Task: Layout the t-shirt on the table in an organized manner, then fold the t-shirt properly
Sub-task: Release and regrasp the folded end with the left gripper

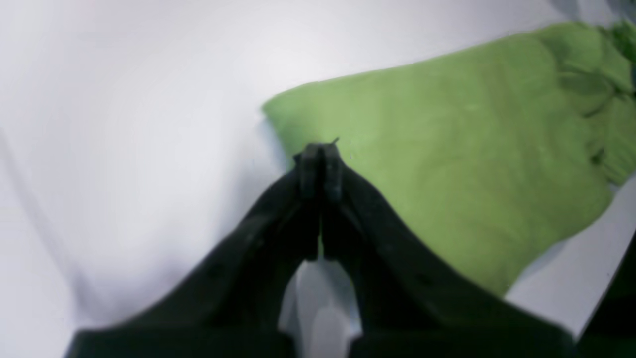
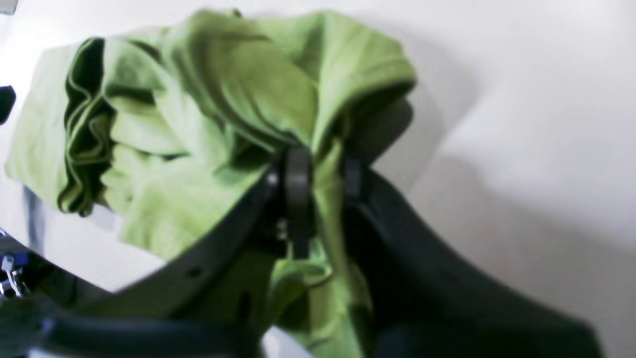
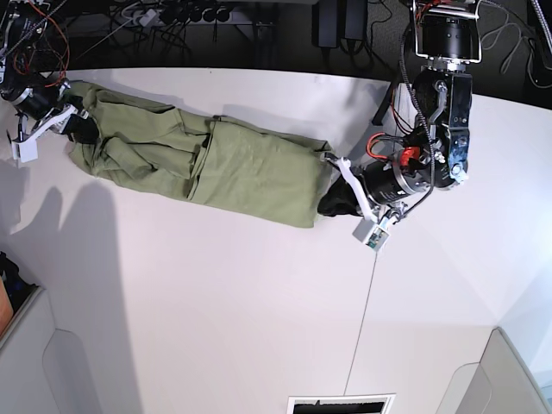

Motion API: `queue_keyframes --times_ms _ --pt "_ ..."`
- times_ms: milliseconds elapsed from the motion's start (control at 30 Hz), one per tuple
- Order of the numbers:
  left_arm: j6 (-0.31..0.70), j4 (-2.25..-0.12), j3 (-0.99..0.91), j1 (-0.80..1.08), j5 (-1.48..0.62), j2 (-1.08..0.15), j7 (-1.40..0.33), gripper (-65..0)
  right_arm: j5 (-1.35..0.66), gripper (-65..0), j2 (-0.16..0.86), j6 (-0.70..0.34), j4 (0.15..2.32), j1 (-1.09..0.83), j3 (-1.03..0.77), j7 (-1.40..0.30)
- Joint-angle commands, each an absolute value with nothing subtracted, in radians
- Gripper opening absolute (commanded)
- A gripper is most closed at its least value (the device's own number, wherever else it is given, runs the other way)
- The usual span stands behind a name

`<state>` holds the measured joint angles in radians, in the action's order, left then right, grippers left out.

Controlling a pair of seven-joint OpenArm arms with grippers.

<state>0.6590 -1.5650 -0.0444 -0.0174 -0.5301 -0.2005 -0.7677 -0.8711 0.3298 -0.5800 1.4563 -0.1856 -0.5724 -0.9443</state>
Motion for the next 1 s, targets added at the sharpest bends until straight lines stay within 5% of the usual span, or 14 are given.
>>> queue_keyframes --times_ms 0,367,967 --pt "0.666 -1.583 -0.075 -0.035 -0.564 -0.215 -0.750 -65.0 -0.876 -65.0 0.344 -0.584 1.468 -0.179 -0.575 -0.936" --pt "0.667 -1.576 -0.096 0.096 -0.585 -0.252 -0.727 -65.0 -0.837 -65.0 0.432 -0.584 1.469 -0.172 -0.583 -0.894" --pt "0.628 -1.541 0.162 0.105 -0.429 -0.121 -0.706 -65.0 -0.877 -65.0 0.351 -0.584 1.747 -0.172 -0.581 -0.939"
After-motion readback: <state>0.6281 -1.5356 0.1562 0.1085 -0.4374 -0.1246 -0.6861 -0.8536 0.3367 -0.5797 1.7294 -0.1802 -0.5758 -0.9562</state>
